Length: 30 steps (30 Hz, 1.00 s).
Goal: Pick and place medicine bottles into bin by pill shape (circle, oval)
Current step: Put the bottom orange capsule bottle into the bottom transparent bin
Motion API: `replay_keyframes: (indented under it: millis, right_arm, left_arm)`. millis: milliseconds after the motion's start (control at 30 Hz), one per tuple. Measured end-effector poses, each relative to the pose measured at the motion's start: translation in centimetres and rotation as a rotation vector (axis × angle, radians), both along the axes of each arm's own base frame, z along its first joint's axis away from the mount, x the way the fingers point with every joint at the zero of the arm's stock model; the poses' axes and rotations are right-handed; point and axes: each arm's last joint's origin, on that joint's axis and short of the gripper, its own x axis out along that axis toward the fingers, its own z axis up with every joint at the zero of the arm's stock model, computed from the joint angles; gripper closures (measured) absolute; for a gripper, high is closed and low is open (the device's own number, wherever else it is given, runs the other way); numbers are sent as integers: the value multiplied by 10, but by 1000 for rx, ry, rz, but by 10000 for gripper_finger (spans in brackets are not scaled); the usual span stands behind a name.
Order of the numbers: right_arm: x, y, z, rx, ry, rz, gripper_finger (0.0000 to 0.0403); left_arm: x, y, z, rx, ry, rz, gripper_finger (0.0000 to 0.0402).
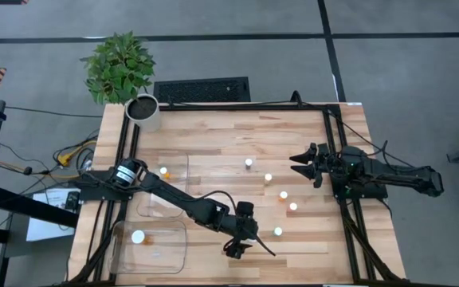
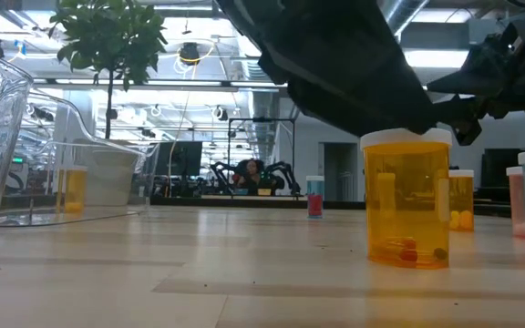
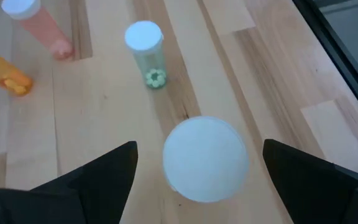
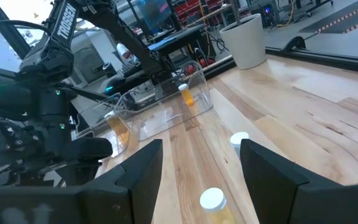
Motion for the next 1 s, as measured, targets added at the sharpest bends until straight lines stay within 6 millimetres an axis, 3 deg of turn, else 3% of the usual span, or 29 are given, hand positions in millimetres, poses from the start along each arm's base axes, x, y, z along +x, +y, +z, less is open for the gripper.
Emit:
replay_keyframes:
  millis: [167,467,1000]
  right_arm:
    - [0,0,0,0,0,0,178]
    - [0,0,0,0,1,1,178]
    - [0,0,0,0,0,1,178]
  left_arm:
    - [0,0,0,-4,5,-7,68]
    - [3,0,-21,-2,46,-4,88]
    - [6,-1,-9,11,47,-6,91]
